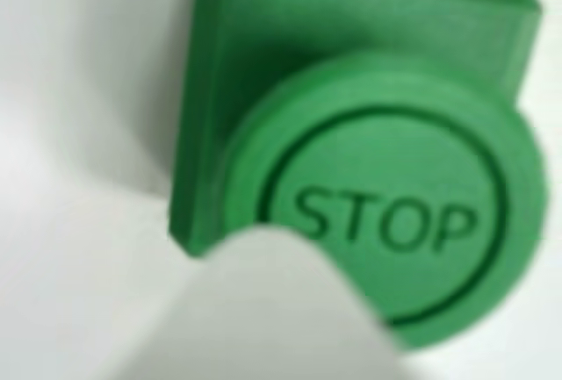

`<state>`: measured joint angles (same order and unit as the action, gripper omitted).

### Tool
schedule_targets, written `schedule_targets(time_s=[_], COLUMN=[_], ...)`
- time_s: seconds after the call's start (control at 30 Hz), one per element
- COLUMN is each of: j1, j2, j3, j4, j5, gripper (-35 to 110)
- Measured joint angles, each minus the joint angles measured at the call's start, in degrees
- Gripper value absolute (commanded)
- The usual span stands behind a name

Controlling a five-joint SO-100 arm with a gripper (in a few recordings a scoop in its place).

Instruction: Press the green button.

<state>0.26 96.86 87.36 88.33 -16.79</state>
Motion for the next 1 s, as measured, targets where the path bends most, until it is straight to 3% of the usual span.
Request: schedule_targets(time_s=[0.3,0.7,1.0], j1=[0.09,-0.09,-0.35], j2=[12.92,49.31,79.89], j3=[1.23,32.78,54.05], j4=[1.49,0.62,-13.01], j5=[2.2,7.47,7.12], gripper=[0,0,0])
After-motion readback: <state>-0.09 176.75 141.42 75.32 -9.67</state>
